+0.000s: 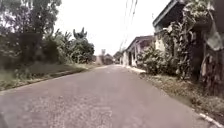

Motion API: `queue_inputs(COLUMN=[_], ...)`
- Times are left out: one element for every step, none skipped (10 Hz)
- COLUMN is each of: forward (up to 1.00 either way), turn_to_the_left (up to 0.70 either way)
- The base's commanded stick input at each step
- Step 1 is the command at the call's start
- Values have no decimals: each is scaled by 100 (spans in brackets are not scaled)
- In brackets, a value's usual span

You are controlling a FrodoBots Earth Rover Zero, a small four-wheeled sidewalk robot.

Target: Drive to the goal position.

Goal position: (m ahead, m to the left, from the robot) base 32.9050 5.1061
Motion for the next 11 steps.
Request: queue_inputs(forward=[70,70,70,70,70,70,70,70,70,70,70], turn_to_the_left=[5,10,26,20,0,0,0,0,0,0,0])
